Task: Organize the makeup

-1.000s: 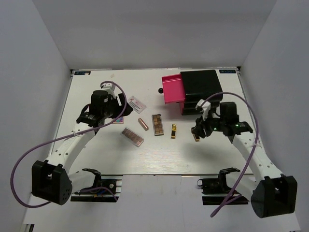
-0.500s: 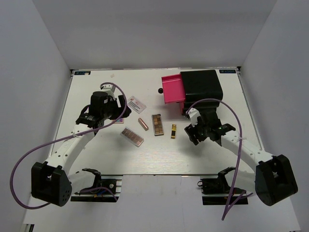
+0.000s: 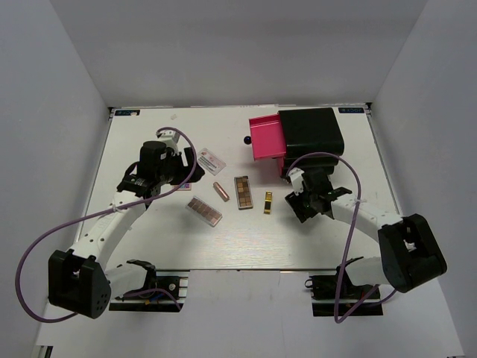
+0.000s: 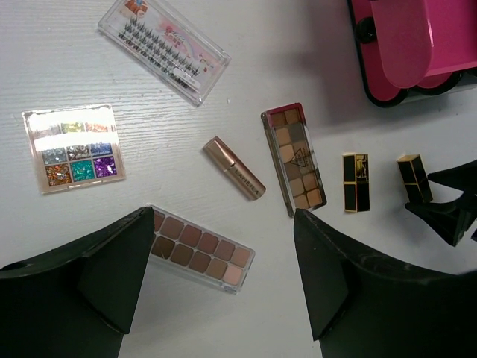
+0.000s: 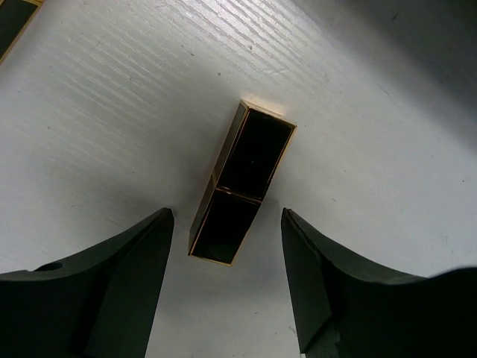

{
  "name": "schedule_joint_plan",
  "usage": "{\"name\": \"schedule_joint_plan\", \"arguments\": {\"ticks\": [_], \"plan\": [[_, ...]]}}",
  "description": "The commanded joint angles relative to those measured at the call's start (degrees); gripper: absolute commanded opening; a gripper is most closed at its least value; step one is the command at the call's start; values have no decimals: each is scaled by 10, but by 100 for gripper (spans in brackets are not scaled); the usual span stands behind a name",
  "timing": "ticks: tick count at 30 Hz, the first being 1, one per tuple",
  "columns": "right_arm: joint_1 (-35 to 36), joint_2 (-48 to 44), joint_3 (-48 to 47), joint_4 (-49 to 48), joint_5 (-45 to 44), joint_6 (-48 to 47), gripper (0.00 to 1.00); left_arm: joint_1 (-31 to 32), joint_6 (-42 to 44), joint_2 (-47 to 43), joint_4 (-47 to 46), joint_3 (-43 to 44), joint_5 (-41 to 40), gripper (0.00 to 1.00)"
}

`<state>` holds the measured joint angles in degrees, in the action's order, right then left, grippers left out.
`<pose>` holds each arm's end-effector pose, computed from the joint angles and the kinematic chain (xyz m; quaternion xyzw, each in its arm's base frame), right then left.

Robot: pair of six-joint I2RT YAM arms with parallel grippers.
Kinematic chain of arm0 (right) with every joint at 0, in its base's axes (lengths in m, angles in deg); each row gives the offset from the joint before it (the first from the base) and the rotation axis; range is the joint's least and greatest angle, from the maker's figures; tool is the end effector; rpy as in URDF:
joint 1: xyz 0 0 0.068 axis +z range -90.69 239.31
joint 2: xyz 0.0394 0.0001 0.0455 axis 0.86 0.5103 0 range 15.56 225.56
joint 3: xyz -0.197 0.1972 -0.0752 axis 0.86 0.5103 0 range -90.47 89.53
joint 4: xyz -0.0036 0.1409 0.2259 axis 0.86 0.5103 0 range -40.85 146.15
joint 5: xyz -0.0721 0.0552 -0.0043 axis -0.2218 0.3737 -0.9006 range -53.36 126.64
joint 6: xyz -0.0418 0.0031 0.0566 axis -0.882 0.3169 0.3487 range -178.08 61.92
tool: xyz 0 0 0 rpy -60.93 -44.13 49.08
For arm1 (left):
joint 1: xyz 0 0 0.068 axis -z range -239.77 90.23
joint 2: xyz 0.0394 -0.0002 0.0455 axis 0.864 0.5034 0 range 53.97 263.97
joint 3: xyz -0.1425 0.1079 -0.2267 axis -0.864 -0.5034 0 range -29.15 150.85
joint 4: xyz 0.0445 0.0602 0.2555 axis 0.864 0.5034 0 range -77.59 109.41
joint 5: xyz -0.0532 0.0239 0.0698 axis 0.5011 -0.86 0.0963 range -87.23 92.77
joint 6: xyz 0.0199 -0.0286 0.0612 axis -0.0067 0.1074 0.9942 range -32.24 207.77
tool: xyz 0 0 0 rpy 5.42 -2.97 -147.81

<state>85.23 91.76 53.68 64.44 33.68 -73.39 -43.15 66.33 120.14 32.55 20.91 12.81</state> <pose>0.2322 0.1097 0.1609 -0.3290 0.8966 0.0027 0.2963 0.2551 -0.0867 0.2809 0.0022 0.8895 -0.2206 0.4002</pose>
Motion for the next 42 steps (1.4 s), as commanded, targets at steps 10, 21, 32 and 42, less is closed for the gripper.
{"name": "schedule_joint_plan", "arguments": {"ticks": [10, 21, 32, 42], "plan": [[-5, 18, -25, -4, 23, 2, 49, 10, -1, 41, -6, -1, 85, 85], [-2, -19, -112, 62, 169, -67, 0, 21, -6, 110, 18, 17, 86, 85], [11, 39, -384, 119, 225, -30, 0, 78, -53, 177, 57, 71, -31, 86], [24, 238, -639, 149, 57, 67, 0, 118, -118, 244, 65, 127, -128, 91]]}}
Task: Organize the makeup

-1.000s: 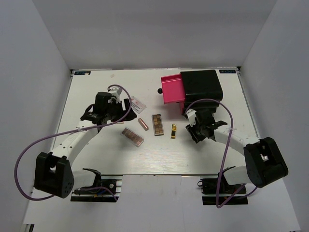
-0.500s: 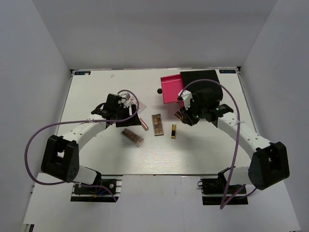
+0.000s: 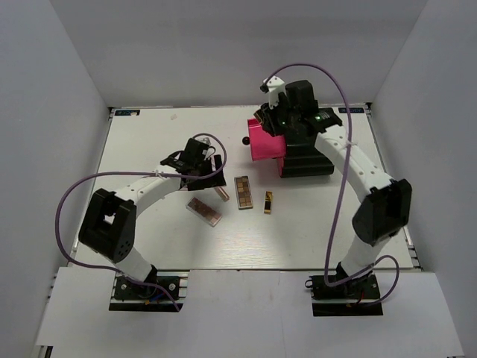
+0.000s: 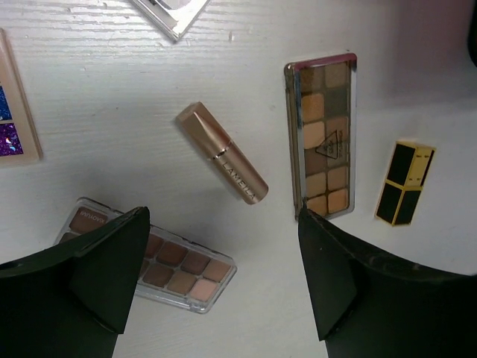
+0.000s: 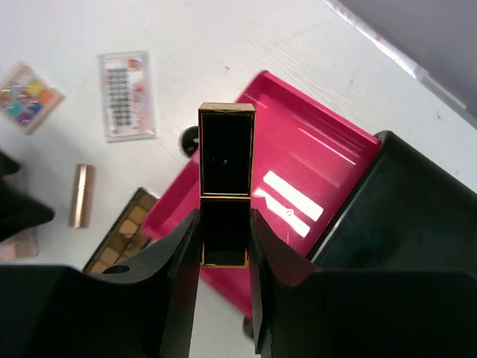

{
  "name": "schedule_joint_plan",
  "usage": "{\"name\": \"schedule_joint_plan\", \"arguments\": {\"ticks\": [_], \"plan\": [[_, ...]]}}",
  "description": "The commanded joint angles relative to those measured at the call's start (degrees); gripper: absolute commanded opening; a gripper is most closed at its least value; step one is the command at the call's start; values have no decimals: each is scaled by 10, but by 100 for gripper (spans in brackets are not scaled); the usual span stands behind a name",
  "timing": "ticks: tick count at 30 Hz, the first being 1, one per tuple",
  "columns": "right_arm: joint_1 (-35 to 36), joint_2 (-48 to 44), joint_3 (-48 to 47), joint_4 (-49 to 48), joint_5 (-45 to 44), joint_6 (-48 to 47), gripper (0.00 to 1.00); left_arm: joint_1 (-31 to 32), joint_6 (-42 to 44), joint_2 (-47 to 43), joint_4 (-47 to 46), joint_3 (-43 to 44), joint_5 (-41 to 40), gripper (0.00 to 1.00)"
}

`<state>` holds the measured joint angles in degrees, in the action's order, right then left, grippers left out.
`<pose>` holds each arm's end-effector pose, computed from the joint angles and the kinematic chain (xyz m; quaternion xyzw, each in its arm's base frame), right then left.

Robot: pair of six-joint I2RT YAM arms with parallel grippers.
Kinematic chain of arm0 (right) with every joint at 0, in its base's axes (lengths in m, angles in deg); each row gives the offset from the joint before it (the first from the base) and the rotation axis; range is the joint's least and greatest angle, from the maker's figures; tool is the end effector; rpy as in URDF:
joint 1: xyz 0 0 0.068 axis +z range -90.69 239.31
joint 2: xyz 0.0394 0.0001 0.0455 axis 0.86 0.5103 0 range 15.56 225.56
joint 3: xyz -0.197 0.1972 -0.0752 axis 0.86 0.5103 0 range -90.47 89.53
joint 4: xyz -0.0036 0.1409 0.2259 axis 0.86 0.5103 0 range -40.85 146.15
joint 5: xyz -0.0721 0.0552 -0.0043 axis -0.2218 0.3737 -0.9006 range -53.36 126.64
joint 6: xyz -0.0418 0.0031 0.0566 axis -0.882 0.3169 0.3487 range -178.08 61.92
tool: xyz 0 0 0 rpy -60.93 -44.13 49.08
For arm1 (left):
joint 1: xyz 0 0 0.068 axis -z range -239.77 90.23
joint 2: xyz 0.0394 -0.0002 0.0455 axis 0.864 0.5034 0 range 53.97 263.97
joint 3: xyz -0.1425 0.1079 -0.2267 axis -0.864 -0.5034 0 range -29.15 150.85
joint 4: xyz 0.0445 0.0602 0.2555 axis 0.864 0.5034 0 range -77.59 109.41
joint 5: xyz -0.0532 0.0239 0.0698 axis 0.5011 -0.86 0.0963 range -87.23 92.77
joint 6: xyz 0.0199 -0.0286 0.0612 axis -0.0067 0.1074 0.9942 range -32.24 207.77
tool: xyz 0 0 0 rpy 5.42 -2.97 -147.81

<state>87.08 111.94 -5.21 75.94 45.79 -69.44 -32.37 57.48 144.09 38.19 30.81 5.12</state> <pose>0.3656 0.2029 0.3826 -0.3251 0.7933 0.1406 0.4952 0.3015 -0.1590 0.2110 -0.0180 0.9558 -0.1584 0.2470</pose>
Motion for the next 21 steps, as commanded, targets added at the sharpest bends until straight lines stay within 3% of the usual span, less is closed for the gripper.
{"name": "schedule_joint_plan", "arguments": {"ticks": [1, 9, 10, 11, 16, 21], "plan": [[8, 60, -69, 39, -73, 23, 0, 10, -33, 8, 9, 35, -54, 91], [13, 105, -98, 44, -154, -8, 0, 29, -71, 74, 16, 64, -103, 92], [13, 108, -101, 48, -156, -10, 4, 34, -73, 80, 16, 67, -107, 92], [11, 111, -109, 50, -154, -14, 21, 35, -75, 87, 14, 73, -109, 92], [12, 108, -110, 65, -128, -18, 51, 46, -87, 120, 20, 96, -133, 92], [10, 49, -65, 39, -98, -11, 54, 56, -99, 144, 39, 122, -156, 91]]}}
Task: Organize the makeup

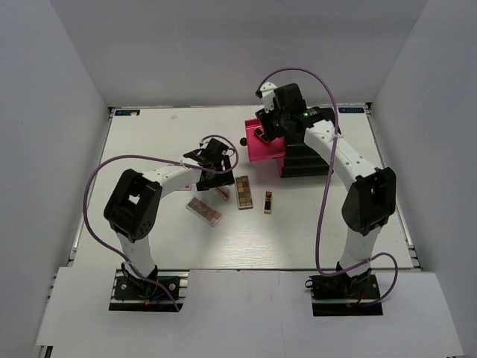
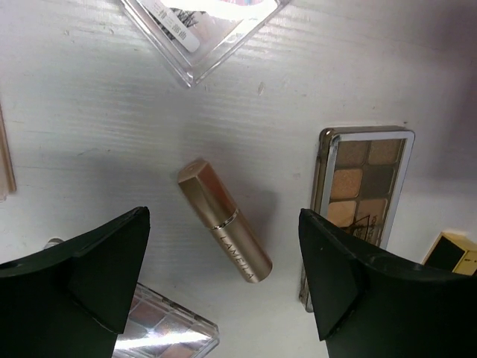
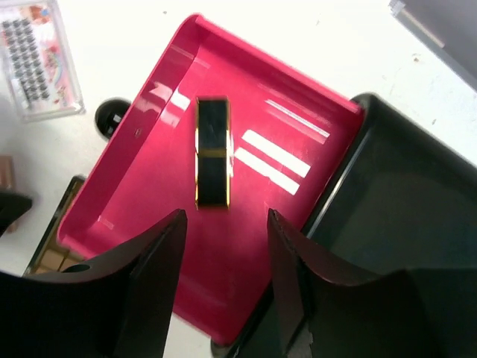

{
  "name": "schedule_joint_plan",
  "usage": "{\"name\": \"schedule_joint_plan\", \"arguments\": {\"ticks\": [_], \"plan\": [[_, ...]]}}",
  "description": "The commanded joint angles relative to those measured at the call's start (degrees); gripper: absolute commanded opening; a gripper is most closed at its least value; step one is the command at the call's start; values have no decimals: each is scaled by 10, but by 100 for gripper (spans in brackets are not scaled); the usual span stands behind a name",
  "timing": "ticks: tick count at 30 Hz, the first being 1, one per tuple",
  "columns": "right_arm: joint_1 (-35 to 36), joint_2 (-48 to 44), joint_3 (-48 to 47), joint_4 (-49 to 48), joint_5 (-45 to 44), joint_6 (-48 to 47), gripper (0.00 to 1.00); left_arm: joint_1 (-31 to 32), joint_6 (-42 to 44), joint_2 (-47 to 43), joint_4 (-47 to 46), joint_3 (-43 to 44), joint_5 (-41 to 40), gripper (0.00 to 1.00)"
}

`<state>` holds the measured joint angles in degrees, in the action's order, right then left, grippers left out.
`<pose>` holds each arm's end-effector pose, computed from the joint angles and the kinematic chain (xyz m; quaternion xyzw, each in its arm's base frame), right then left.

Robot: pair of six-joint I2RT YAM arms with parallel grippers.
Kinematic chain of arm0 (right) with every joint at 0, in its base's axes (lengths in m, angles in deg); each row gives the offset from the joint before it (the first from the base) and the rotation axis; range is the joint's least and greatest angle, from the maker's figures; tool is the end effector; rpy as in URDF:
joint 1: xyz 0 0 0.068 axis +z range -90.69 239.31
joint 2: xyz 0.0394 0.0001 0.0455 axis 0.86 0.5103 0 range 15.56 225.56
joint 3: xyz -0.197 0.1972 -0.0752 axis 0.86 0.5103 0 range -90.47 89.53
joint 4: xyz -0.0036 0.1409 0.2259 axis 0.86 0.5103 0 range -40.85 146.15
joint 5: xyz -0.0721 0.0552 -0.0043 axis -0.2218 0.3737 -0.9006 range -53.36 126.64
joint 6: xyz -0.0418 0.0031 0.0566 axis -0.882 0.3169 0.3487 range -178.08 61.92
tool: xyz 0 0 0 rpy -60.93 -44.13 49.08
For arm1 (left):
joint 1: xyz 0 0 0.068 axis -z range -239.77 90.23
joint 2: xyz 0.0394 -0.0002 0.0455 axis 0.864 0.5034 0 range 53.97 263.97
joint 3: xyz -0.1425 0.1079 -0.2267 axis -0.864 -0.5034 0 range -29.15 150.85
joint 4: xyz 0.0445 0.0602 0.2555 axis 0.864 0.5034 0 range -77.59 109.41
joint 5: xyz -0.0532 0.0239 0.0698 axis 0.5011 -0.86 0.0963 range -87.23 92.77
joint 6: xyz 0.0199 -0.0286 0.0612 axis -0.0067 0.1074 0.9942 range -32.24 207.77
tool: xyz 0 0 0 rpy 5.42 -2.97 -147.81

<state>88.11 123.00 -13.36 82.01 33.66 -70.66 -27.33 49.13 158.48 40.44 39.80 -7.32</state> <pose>0.4068 0.2203 0.3410 -0.3058 0.8425 0.0393 0.4417 0.3319 -0.1990 0.1711 -0.0724 0.9673 -0.0626 0.2349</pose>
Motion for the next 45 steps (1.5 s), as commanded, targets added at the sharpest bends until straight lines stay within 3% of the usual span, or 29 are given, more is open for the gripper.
{"name": "schedule_joint_plan", "arguments": {"ticks": [1, 11, 15, 21, 26, 30, 33, 35, 37, 41, 43, 45], "plan": [[-2, -72, 27, -27, 24, 4, 53, 6, -18, 6, 23, 38, -35, 90], [-9, -245, 179, -109, 73, 30, 51, 24, -55, 39, 42, 37, -55, 79], [-13, -278, 215, -122, 87, 34, 51, 30, -58, 59, 43, 46, -45, 68], [-25, -315, 263, -139, 109, 35, 51, 30, -56, 74, 46, 54, -29, 28], [-32, -347, 312, -139, 143, 34, 52, 35, -45, 35, 53, 37, -41, 15], [-41, -376, 362, -143, 162, 20, 75, 35, -17, -46, 46, 23, -37, 10], [-48, -399, 410, -151, 175, 12, 79, 35, 14, -112, 35, 33, -16, 8], [-49, -414, 429, -160, 193, 9, 74, 35, 32, -148, 18, 44, 4, 8], [-56, -432, 458, -169, 212, 12, 62, 35, 44, -162, 1, 66, 23, 8], [-58, -452, 491, -177, 271, 11, 21, 35, 51, -123, -42, 129, 61, 11], [-60, -457, 502, -175, 286, 6, 11, 35, 41, -93, -57, 175, 79, 11], [-61, -460, 508, -165, 302, 3, 8, 35, 27, -46, -71, 202, 100, 11]]}}
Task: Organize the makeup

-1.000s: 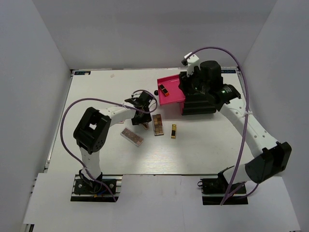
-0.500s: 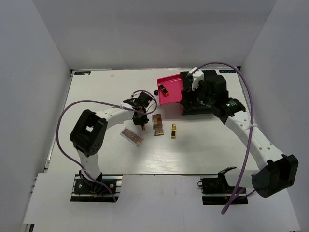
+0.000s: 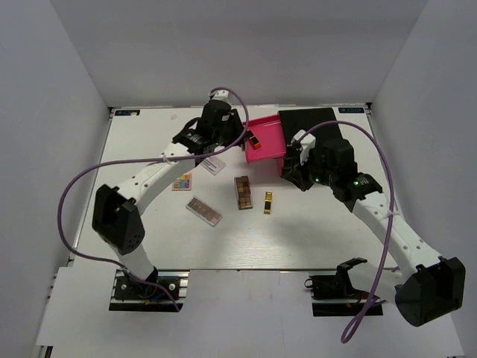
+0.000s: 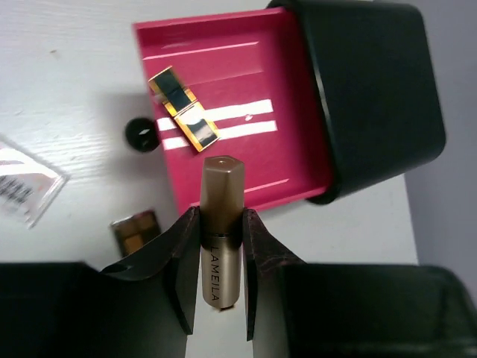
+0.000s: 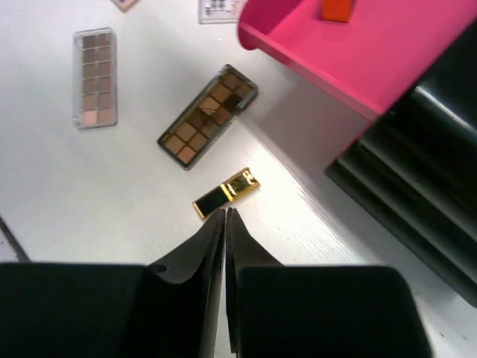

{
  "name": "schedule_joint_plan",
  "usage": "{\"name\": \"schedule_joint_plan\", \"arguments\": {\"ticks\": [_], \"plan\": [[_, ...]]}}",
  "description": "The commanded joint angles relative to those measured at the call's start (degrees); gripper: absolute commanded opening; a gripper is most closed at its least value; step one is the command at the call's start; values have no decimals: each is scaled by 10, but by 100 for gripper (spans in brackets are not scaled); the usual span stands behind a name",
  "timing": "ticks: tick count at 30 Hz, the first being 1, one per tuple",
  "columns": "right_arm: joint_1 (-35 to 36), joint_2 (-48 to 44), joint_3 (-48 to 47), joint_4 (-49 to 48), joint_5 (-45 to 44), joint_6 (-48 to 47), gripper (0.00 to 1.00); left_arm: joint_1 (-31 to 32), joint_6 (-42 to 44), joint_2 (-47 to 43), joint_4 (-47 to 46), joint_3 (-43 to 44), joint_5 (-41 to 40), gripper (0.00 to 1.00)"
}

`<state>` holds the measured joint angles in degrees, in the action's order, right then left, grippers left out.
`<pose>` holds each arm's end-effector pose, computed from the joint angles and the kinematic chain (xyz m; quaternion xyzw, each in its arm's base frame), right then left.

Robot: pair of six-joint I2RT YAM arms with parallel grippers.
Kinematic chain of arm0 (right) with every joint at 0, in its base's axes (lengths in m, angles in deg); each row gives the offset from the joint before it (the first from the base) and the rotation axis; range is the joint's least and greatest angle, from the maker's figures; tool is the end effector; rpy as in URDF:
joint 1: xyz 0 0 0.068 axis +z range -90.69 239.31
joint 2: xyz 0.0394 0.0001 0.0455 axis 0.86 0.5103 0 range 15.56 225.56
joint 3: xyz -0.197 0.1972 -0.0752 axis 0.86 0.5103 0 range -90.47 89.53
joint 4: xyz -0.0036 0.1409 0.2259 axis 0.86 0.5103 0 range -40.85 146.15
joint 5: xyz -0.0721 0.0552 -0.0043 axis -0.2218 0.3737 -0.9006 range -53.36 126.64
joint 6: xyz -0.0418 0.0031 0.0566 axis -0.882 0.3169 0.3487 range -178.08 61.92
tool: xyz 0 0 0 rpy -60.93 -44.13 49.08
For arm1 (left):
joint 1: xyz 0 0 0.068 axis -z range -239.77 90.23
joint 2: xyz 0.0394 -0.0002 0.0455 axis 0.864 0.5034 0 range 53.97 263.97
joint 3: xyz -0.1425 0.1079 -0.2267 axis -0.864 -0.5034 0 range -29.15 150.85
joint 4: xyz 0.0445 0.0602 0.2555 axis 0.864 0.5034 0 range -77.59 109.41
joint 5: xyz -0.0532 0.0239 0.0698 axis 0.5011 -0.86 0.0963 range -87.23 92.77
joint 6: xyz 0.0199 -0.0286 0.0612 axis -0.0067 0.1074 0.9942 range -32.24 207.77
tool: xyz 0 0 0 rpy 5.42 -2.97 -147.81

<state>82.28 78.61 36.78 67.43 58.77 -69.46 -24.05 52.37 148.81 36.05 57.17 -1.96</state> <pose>0.2324 0.1221 0.3167 -0.3427 0.7772 0.2147 0.4820 0.3367 -0.2363 0.3452 -0.0174 0.8746 -0.2516 0.4141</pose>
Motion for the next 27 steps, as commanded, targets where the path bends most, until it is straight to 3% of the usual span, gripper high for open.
{"name": "schedule_joint_plan", "arguments": {"ticks": [1, 8, 11, 12, 13, 16, 20, 25, 27], "plan": [[-2, -17, 14, -18, 54, -9, 9, 2, -13, 64, -39, 56, 46, 11], [-3, -30, 39, -30, 41, -8, 17, 2, -63, 178, -70, 161, 103, 18], [-3, -24, 40, -31, 31, -8, 24, 2, -76, 205, -77, 185, 113, 32], [-3, -21, 41, -30, 28, -8, 31, 2, -77, 212, -81, 189, 118, 38], [-3, -20, 41, -31, 27, -9, 33, 2, -77, 214, -82, 193, 120, 50], [-2, -6, 42, -28, 21, -10, 38, 2, -78, 218, -83, 199, 124, 63], [0, 13, 42, -23, 24, -10, 42, 2, -72, 211, -79, 203, 123, 69], [15, 47, 39, -21, 31, -11, 44, -3, -56, 155, -74, 184, 127, 69], [27, 60, 37, -20, 26, -11, 44, -10, -31, 120, -82, 139, 134, 66]]}}
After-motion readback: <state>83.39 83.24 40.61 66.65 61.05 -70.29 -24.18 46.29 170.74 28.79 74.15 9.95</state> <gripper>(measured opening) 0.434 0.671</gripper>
